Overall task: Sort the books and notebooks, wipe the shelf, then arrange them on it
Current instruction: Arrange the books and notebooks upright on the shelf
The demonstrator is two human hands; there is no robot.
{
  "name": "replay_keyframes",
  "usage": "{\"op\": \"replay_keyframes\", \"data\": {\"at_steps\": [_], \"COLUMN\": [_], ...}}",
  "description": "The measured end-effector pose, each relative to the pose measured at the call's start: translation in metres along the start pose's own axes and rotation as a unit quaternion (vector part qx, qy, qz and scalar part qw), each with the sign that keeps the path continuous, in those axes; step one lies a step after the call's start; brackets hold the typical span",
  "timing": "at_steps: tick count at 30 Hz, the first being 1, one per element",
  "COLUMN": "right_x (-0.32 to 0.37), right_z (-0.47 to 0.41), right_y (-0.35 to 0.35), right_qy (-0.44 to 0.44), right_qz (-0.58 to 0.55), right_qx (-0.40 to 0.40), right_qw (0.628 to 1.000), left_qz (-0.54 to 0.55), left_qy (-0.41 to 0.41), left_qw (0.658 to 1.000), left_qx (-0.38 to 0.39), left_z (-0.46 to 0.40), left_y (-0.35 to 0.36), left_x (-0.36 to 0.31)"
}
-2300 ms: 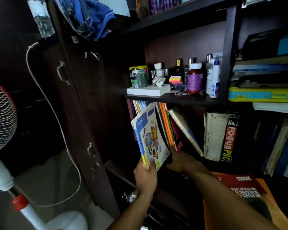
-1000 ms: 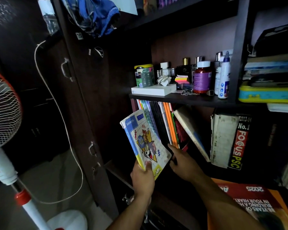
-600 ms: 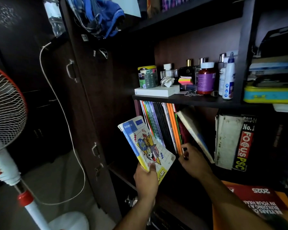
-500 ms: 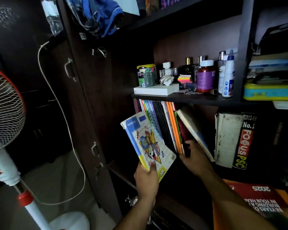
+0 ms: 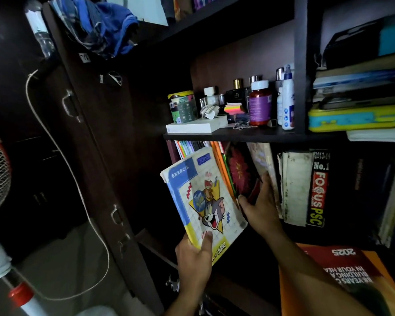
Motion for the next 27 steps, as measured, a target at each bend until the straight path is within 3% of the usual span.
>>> {"op": "replay_keyframes", "data": {"at_steps": [9, 11, 15, 17, 21, 24, 27], "right_x": [0.009, 0.010, 0.004, 0.009, 0.016, 0.005, -0.011], "right_z": [0.002, 0.000, -0.001, 0.002, 0.016, 0.026, 0.028], "right_y": [-0.005, -0.006, 0.001, 0.006, 0.028, 0.048, 0.054], "right_qy": [-0.018, -0.032, -0.010, -0.055, -0.140, -0.128, -0.104], "right_qz": [-0.015, -0.017, 0.018, 0.069, 0.140, 0.160, 0.193], "right_qx": [-0.021, -0.026, 0.030, 0.049, 0.119, 0.220, 0.279], "right_qw": [1.000, 0.999, 0.999, 0.995, 0.973, 0.954, 0.935], "left_qz": [-0.063, -0.058, 0.016, 0.031, -0.020, -0.078, -0.094], "left_qy": [0.060, 0.042, -0.011, -0.012, -0.041, -0.079, -0.072], "left_qw": [0.981, 0.978, 0.991, 0.996, 0.999, 0.993, 0.992], "left_qx": [0.175, 0.198, 0.129, 0.085, -0.006, -0.046, -0.035], "left_z": [0.002, -0.001, -0.012, -0.019, -0.045, -0.069, -0.094], "left_y": [0.033, 0.040, 0.021, 0.003, -0.035, -0.059, -0.061], "left_x": [-0.020, -0.014, -0.003, 0.001, 0.023, 0.039, 0.043]}}
Point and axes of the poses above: each hand's wrist, its own z-axis away from the middle knuckle, its own y-axis out of the palm, x = y × z, the point moved 7 cm from there along -z, towards the middle knuckle, and after that the axes turned 14 degrees about -z, right-handed, at the moved point
